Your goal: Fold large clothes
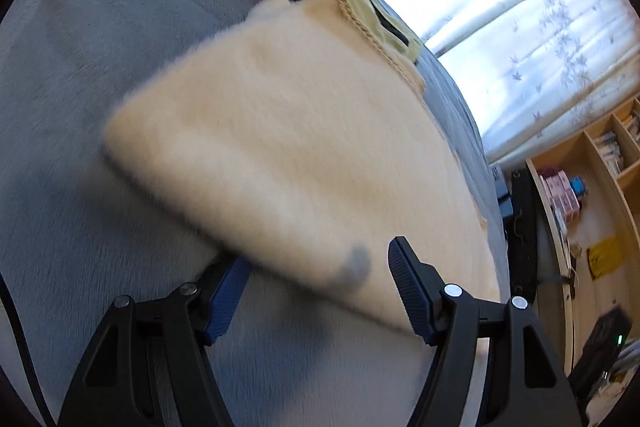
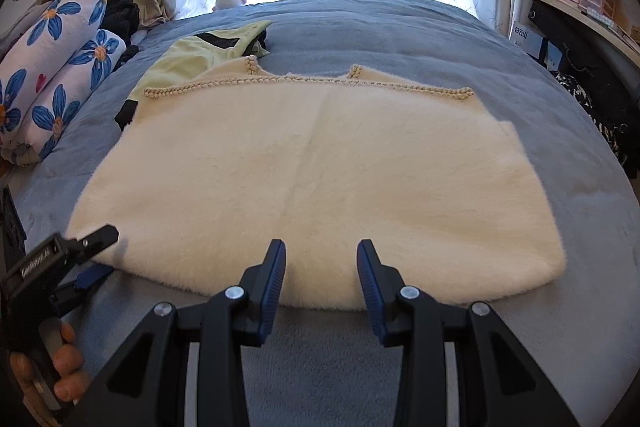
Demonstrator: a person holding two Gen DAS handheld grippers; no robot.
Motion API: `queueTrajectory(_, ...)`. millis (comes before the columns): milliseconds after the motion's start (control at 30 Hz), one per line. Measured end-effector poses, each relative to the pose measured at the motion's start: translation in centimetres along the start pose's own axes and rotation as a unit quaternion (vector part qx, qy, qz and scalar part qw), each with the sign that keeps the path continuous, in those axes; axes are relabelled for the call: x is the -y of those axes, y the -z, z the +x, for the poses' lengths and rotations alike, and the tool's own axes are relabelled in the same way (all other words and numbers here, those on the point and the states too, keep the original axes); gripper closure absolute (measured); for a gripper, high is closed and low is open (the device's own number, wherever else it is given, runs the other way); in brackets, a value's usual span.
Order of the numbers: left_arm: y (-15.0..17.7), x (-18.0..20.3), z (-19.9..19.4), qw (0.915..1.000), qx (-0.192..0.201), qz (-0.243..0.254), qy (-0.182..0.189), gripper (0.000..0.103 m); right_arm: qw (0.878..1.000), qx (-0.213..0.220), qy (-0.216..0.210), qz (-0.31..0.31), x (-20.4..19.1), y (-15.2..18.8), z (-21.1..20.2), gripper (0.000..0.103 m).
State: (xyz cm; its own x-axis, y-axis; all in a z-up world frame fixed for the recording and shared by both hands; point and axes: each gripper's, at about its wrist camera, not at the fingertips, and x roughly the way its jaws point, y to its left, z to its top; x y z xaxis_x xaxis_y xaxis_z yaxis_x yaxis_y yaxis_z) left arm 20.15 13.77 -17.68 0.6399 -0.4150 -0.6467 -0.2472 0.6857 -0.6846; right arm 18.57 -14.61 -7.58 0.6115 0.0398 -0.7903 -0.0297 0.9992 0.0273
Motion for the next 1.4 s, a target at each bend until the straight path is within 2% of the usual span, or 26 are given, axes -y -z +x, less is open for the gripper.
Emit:
queueTrajectory(133, -1.9, -0.1, 1.5, 0.9999, 0.015, -0.002, -0.004, 0.035, 1.0, 0.002, 0.002, -0.005, 0.0, -0.3, 0.6, 0.066)
queueTrajectory(233, -3.8, 0.8, 3.0, 0.9991, 0.032, 0.015, -0.024, 0.037, 1.0, 0.004, 0.002, -0.009, 0.1, -0.7, 0.9, 0.066)
queueTrajectory(300, -4.9, 1.4, 3.6, 0.998, 0.045, 0.019, -0.04, 0.053, 1.0, 0.004, 0.003, -0.013, 0.2, -1.1, 1.2, 0.066)
queueTrajectory(333, -5.1, 1.5, 3.7, 0.9973, 0.051, 0.019, -0.049, 0.068, 1.0, 0.005, 0.004, -0.015, 0.2, -1.5, 1.4, 0.066)
queueTrajectory(367, -5.0, 1.7, 3.5, 0.9968, 0.058, 0.022, -0.05, 0.076, 1.0, 0.007, 0.006, -0.017, 0.2, -1.8, 1.7, 0.066)
queueTrajectory(433, -4.6, 2.9, 2.7, 0.9939, 0.078, 0.05, -0.06, 0.08, 1.0, 0.009, 0.003, -0.024, 0.0, -2.8, 2.5, 0.066)
queueTrajectory(500, -3.7, 4.4, 1.7, 0.9893, 0.096, 0.076, -0.078, 0.081, 0.999, 0.007, 0.0, -0.031, -0.4, -3.6, 3.4, 0.066)
queueTrajectory(600, -3.1, 6.4, 0.3, 0.9839, 0.122, 0.1, -0.084, 0.081, 0.999, 0.008, -0.007, -0.051, -1.7, -4.9, 5.1, 0.069)
queueTrajectory(667, -2.7, 8.3, -0.9, 0.9776, 0.142, 0.126, -0.091, 0.082, 0.998, 0.001, -0.015, -0.064, -2.4, -5.5, 6.2, 0.071)
queueTrajectory(767, -2.5, 10.9, -2.2, 0.9676, 0.163, 0.166, -0.099, 0.082, 0.996, -0.039, -0.023, -0.071, -2.7, -5.4, 8.7, 0.071)
queueTrajectory(867, -2.1, 14.8, -2.8, 0.9574, 0.173, 0.209, -0.098, 0.082, 0.996, -0.037, -0.034, -0.077, -2.3, -4.9, 8.9, 0.07)
queueTrajectory(1000, -1.0, 20.0, -3.5, 0.9485, 0.178, 0.251, -0.075, 0.083, 0.994, -0.054, -0.089, -0.023, 0.2, -4.6, 8.6, 0.07)
queueTrajectory(1100, 0.1, 23.6, -3.6, 0.939, 0.18, 0.286, -0.065, 0.083, 0.985, -0.089, -0.145, 0.037, 3.3, -4.2, 8.0, 0.07)
queueTrajectory(1167, 1.6, 26.7, -3.3, 0.928, 0.183, 0.319, -0.059, 0.083, 0.977, -0.102, -0.164, 0.093, 6.1, -3.8, 6.9, 0.07)
queueTrajectory(1233, 3.0, 29.1, -2.6, 0.9188, 0.179, 0.348, -0.052, 0.083, 0.974, -0.089, -0.148, 0.146, 9.8, -3.0, 5.0, 0.07)
queueTrajectory(1300, 5.3, 31.9, -1.0, 0.9078, 0.168, 0.381, -0.046, 0.083, 0.979, -0.06, -0.083, 0.174, 14.1, -2.1, 2.4, 0.07)
queueTrajectory(1400, 9.0, 35.2, 2.7, 0.8935, 0.137, 0.426, -0.041, 0.083, 0.979, -0.052, -0.009, 0.194, 19.1, -0.6, 0.5, 0.07)
